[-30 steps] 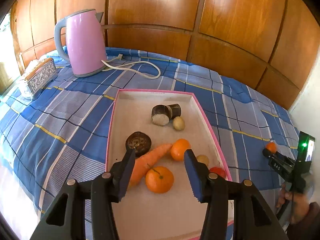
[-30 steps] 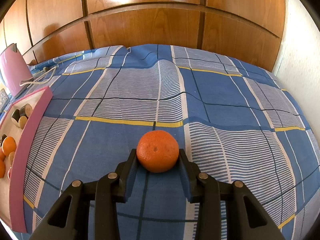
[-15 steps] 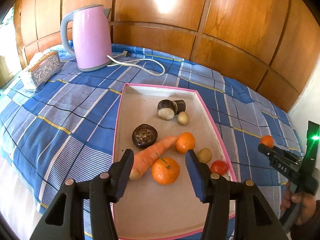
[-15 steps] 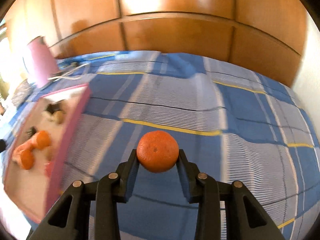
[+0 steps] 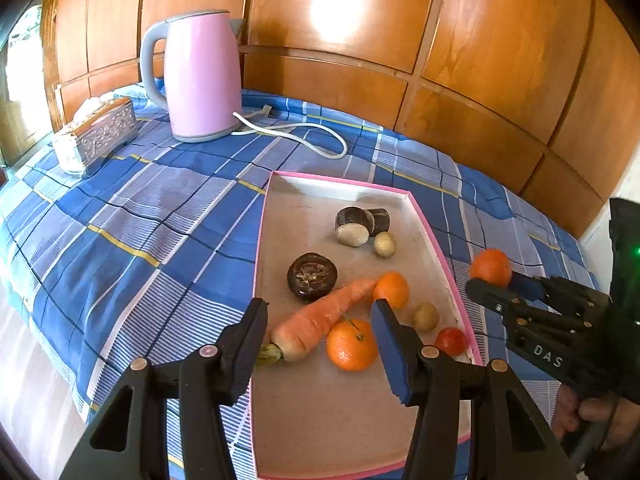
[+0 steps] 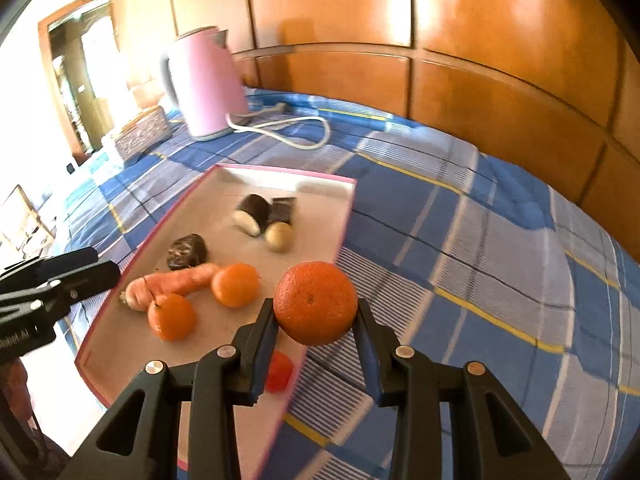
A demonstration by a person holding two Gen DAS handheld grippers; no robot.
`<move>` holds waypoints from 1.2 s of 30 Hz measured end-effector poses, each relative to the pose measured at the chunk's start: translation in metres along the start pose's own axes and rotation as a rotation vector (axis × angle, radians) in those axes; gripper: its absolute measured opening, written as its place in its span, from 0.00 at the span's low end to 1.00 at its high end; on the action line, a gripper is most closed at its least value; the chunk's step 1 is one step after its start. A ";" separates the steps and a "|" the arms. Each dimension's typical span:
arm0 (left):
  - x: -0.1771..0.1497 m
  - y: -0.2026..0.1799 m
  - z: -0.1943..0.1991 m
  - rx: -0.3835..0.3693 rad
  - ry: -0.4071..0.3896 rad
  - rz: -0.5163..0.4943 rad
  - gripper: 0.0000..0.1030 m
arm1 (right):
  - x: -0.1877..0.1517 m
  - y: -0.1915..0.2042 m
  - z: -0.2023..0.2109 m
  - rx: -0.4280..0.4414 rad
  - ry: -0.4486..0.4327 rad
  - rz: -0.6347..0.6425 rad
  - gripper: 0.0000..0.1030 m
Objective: Organize fruits
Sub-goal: 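Carry the orange over the tray and open the right tool to release it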
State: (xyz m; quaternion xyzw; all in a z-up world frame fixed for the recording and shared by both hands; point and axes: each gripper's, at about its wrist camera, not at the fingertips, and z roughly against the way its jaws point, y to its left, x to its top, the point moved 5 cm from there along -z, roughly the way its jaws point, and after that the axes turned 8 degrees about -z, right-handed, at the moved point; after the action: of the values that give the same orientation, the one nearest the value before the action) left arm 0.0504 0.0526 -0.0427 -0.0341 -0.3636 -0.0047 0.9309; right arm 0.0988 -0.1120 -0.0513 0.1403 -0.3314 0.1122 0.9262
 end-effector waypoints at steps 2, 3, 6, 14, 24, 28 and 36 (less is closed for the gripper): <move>0.000 0.002 -0.001 0.001 0.001 0.004 0.53 | 0.005 0.007 -0.004 0.009 0.004 0.005 0.36; 0.000 0.003 -0.001 0.000 0.002 0.009 0.53 | 0.006 0.011 -0.005 0.014 0.005 0.008 0.36; -0.001 0.006 -0.003 0.000 0.006 0.014 0.53 | 0.010 0.015 -0.009 0.015 0.008 0.021 0.36; -0.004 0.011 -0.008 -0.001 0.021 0.030 0.53 | 0.011 0.020 -0.014 0.032 0.017 0.018 0.36; -0.003 0.015 -0.009 0.016 0.023 0.037 0.56 | 0.016 0.021 -0.036 -0.004 0.046 0.027 0.37; -0.003 0.018 -0.007 0.023 0.020 0.042 0.56 | 0.018 0.025 -0.047 -0.014 0.061 0.042 0.37; -0.004 0.019 -0.006 0.032 0.022 0.042 0.57 | 0.020 0.024 -0.060 -0.022 0.087 0.014 0.39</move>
State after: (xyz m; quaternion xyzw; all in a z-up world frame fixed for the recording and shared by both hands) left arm 0.0522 0.0711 -0.0512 -0.0267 -0.3527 0.0201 0.9351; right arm 0.1419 -0.0671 -0.0781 0.1226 -0.2929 0.1209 0.9405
